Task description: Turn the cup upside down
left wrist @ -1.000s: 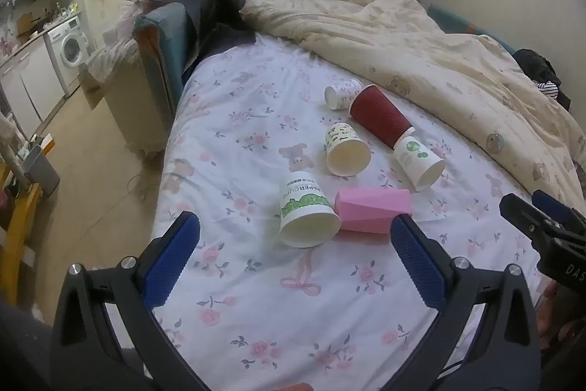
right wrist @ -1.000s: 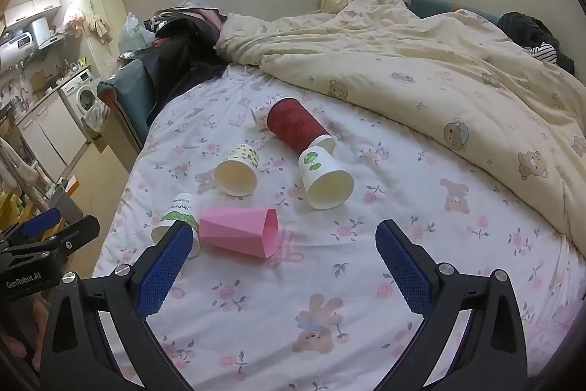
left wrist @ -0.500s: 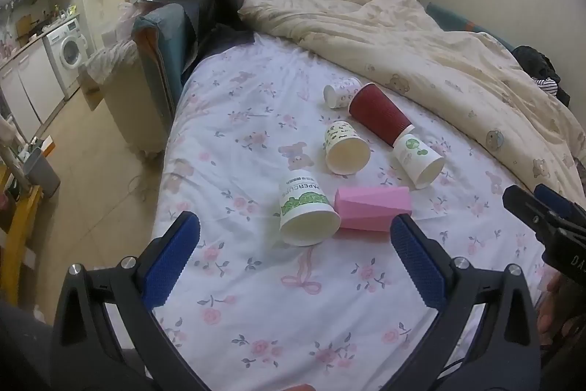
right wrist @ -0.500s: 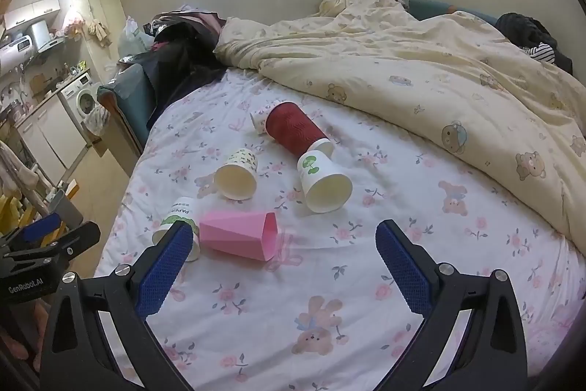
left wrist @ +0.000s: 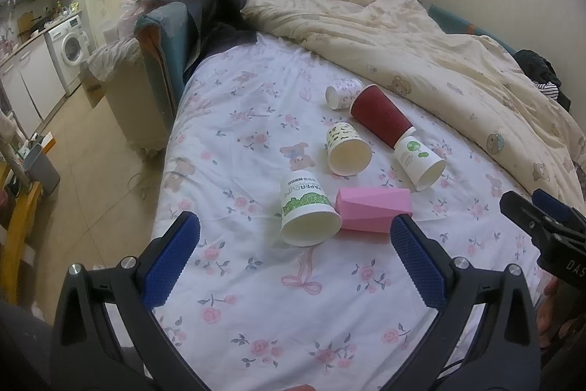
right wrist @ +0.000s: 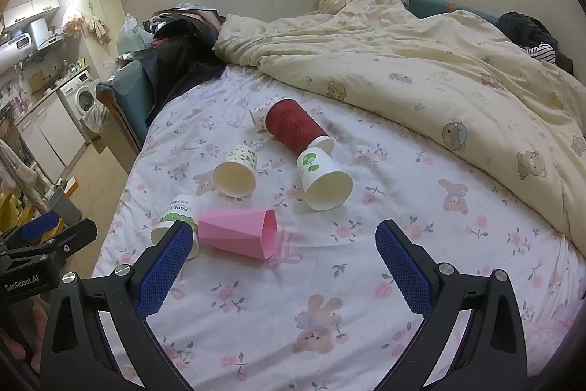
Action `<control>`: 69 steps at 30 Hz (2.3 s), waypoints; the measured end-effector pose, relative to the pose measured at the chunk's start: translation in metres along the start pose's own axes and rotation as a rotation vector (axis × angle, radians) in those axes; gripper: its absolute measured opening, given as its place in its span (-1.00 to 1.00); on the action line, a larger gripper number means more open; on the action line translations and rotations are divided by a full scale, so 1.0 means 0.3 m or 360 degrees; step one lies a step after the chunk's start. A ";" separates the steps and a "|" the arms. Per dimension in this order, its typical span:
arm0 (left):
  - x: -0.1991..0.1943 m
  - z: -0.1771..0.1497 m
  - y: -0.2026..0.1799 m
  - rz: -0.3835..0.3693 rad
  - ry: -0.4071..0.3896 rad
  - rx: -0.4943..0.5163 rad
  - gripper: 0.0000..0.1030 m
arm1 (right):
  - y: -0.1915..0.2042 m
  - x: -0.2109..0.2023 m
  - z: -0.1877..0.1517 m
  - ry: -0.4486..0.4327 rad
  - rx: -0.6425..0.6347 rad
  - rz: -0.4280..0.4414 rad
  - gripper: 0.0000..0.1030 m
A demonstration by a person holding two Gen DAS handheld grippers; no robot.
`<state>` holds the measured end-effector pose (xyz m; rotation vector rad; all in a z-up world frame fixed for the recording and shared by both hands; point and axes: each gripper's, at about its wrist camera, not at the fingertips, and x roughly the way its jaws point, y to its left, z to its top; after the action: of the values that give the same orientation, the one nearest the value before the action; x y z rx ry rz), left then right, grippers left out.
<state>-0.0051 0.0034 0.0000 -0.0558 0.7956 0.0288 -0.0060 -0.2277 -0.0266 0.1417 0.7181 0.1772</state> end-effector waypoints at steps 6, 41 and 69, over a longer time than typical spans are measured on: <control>0.001 0.003 -0.003 0.0001 0.0000 0.0006 0.99 | -0.001 0.000 0.000 0.0001 -0.0002 0.0000 0.98; 0.005 0.000 0.007 -0.0005 0.0006 -0.0003 0.99 | 0.011 0.005 -0.014 0.0011 -0.0016 0.0012 0.98; 0.008 0.141 -0.011 -0.0031 0.0001 0.0017 0.99 | -0.011 -0.021 0.087 0.0053 -0.0007 0.0032 0.99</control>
<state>0.0269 0.0027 0.0278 -0.0532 0.7955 0.0061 0.0072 -0.2340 -0.0038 0.1423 0.7493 0.2006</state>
